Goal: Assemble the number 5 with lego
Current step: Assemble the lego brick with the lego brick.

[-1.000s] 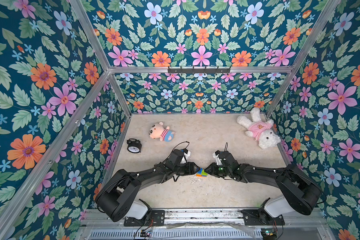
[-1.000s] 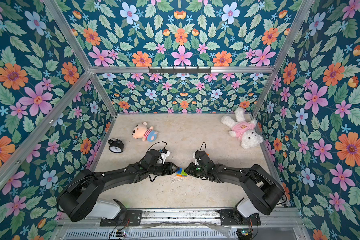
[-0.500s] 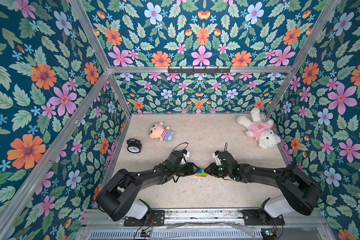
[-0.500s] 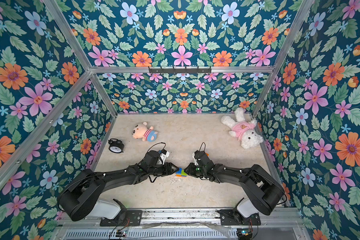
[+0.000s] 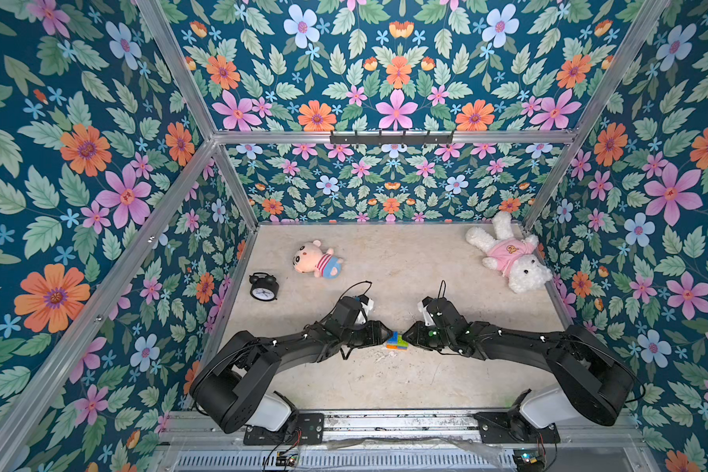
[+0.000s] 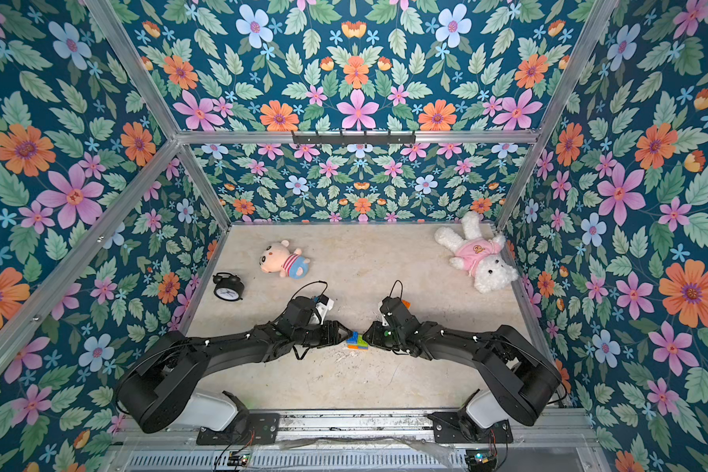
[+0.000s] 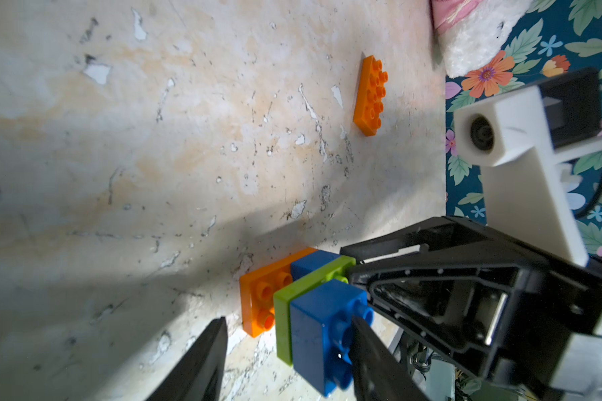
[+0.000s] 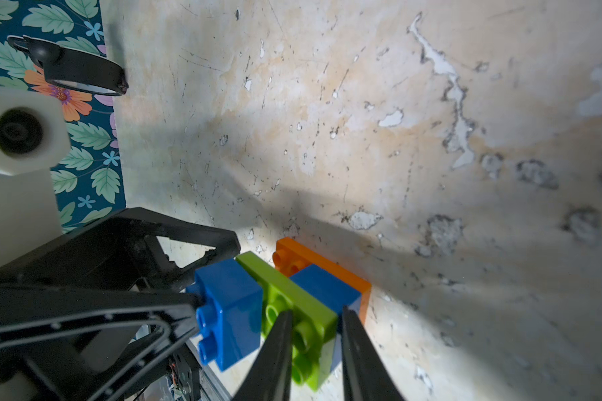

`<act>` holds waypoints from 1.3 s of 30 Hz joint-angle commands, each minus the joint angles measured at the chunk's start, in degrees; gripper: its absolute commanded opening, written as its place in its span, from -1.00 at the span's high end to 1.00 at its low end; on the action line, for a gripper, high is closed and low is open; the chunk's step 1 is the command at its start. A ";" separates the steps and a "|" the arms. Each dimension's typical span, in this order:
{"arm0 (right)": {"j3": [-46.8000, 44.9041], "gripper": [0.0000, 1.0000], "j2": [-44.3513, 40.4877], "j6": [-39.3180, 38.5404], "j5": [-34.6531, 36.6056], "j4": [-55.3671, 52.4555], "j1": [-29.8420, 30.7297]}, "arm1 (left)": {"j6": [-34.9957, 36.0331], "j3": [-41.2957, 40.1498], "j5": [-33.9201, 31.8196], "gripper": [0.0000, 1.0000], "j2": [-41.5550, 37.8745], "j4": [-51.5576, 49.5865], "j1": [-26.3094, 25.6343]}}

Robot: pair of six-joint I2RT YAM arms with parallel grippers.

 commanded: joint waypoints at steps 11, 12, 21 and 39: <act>0.37 0.43 0.24 -0.10 0.93 -4.65 0.38 | 7.58 2.67 -3.70 -0.22 2.19 -14.67 -1.01; 0.46 0.43 0.24 -0.18 0.93 -4.78 0.38 | 7.33 2.55 -4.53 -0.22 2.05 -14.62 -1.03; 0.63 0.43 0.07 -0.34 1.08 -5.29 0.38 | 9.29 4.45 -6.90 -0.20 4.26 -19.00 -1.65; 0.87 0.47 0.51 -0.60 1.80 -5.93 0.47 | 7.14 2.59 -6.78 0.15 5.83 -16.72 -2.00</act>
